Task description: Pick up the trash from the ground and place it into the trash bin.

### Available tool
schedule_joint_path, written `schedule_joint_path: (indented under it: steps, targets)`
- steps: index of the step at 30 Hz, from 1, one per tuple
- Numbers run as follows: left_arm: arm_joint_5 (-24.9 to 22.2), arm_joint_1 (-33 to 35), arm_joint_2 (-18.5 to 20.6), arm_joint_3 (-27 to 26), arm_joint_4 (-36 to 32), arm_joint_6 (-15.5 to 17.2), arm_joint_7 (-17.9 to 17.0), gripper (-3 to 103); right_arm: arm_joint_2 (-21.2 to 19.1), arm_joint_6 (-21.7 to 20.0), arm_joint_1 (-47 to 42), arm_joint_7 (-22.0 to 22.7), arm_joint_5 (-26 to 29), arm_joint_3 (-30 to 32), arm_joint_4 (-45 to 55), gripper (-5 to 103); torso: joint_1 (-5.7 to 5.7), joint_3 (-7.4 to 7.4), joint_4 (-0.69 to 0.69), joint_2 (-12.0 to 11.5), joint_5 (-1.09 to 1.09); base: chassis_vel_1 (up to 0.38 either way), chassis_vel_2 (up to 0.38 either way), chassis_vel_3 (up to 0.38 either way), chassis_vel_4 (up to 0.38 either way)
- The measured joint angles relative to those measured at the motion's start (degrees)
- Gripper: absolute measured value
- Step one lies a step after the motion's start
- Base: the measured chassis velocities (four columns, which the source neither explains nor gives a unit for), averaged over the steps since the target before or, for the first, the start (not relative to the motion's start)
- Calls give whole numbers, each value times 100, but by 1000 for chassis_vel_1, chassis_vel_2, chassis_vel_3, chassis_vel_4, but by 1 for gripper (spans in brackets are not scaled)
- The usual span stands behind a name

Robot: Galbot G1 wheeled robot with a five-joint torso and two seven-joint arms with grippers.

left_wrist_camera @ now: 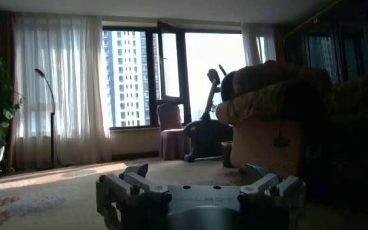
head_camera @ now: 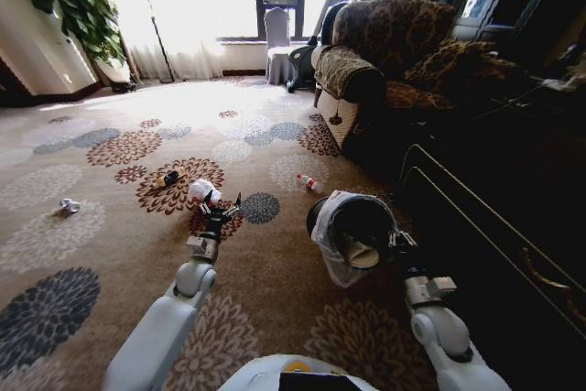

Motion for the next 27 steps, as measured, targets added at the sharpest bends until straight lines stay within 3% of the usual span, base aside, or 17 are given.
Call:
schedule_joint_path:
  steps: [7, 12, 19, 27]
  targets:
    - [-103, -569, 33, 292, 557, 150, 194, 100, 120, 1, -154, 0, -15, 117, 41, 0, 5, 4, -7, -1, 0, -41, 12, 14, -69]
    - [-224, -895, 82, 509, 860, 159, 337, 100, 170, 11, -208, 1, -14, 158, 94, 0, 4, 2, -4, 0, 1, -56, -64, -45, -49]
    - [-657, -1257, 248, 896, 1257, 22, 769, 100, 268, 57, -269, -1, -40, 96, 181, 0, 3, 2, -2, -1, 1, -72, -69, -81, -92]
    - [-700, -1573, 270, 1252, 1552, -50, 926, 100, 373, 107, -365, 1, -105, 74, 213, 0, 3, 2, -4, -1, 0, -114, -102, -99, -111]
